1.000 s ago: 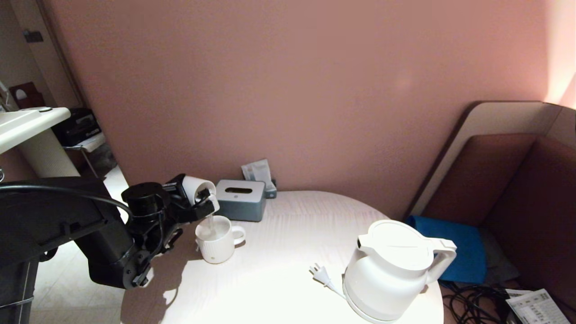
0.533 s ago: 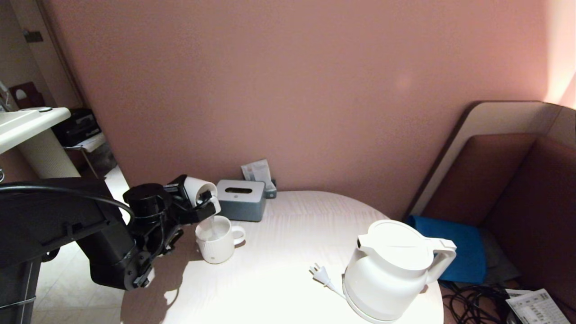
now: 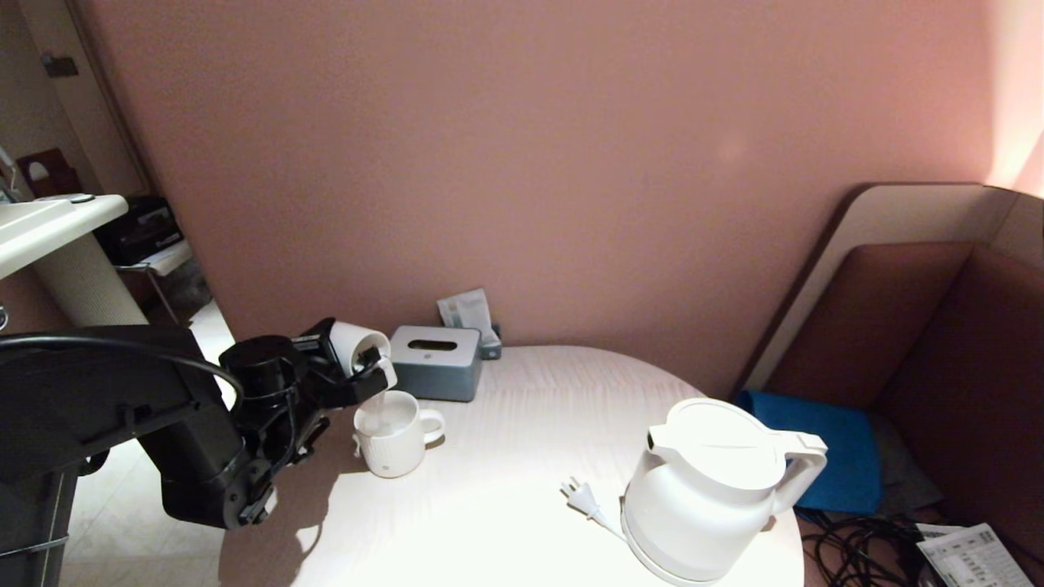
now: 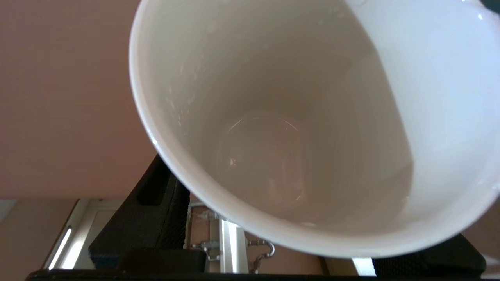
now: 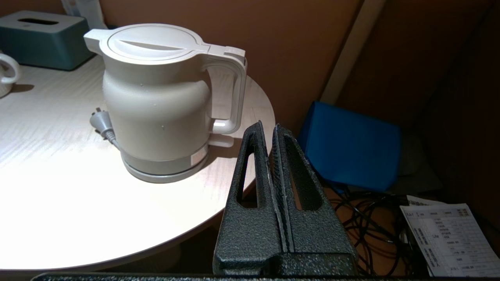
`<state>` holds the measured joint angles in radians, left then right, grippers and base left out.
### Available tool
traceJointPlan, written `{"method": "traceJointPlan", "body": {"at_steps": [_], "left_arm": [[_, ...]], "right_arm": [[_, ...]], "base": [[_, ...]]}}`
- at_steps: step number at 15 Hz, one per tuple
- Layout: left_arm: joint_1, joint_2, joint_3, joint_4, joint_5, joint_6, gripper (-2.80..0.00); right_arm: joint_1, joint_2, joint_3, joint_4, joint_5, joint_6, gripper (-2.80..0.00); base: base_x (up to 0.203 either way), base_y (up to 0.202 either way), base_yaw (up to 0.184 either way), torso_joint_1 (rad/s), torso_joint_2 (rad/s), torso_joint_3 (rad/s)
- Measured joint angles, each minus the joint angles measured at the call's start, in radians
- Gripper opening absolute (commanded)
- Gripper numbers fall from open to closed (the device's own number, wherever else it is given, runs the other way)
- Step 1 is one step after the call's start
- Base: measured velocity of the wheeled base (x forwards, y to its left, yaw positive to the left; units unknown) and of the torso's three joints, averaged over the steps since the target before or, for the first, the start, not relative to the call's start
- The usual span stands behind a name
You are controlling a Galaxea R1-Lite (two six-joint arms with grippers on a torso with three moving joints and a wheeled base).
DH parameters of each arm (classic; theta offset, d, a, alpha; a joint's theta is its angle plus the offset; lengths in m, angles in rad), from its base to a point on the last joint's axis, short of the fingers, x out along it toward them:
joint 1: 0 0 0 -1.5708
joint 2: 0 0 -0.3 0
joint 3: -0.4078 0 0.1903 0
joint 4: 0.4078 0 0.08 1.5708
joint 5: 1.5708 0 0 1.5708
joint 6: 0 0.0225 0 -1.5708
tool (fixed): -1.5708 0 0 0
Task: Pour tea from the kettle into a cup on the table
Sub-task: Pour water into another cup
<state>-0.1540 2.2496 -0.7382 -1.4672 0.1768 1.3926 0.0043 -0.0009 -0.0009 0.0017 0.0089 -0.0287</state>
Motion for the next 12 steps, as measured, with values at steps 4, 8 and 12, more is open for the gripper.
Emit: {"method": "traceJointPlan", "body": {"at_steps": [4,8,12], "left_arm": [[0.016,-0.006,0.006,-0.004,-0.006,0.036,-2.8],[0.017,-0.02,0.003,-0.005,-0.008,0.1,-2.8],[0.012,-0.038,0.002,-0.006,-0.008,0.112,-2.8]], "right_arm": [[0.0,0.0,0.0,0.0,0.0,0.0,-2.8],[0.0,0.0,0.0,-0.001,0.0,0.0,-2.8],[0.0,0.0,0.0,0.0,0.0,0.0,-2.8]], "base": [[0.0,0.0,0.0,0.0,0.0,0.0],[0.0,0.0,0.0,0.0,0.0,0.0],[0.0,0.0,0.0,0.0,0.0,0.0]]}}
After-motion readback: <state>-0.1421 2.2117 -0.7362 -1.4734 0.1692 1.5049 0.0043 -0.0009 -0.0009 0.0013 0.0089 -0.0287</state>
